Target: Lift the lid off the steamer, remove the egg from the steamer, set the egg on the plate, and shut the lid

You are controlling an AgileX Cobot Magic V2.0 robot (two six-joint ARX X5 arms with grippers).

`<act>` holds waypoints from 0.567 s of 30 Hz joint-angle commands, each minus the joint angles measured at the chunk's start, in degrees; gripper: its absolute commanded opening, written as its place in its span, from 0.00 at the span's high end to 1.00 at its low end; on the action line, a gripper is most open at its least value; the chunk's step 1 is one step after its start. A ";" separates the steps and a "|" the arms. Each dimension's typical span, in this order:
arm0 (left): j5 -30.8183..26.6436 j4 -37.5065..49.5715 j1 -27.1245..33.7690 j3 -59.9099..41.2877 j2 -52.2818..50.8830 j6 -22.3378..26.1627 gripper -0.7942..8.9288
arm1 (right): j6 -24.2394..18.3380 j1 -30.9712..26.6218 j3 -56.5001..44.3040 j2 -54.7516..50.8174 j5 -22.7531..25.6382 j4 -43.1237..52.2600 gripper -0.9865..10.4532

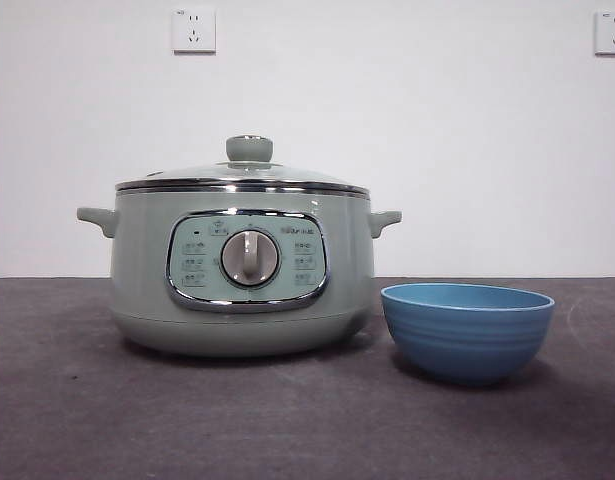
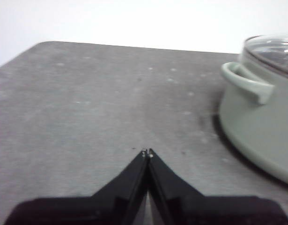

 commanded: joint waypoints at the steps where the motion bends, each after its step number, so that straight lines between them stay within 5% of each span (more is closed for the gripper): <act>1: 2.60 0.24 0.15 0.02 -0.13 -3.43 0.93 | 6.71 0.02 -0.33 -0.13 -0.94 0.31 0.92; 6: 2.73 -0.13 0.13 4.26 -0.04 -7.65 0.93 | 11.06 0.09 3.13 -0.11 -1.64 0.72 0.92; 11: 5.44 -0.22 0.13 10.34 0.83 -9.03 0.93 | 11.06 0.09 9.60 1.86 -1.68 0.68 0.92; 17: 11.21 -2.93 0.13 19.28 6.19 -8.74 0.93 | 9.25 0.13 19.96 10.38 -8.41 0.42 0.92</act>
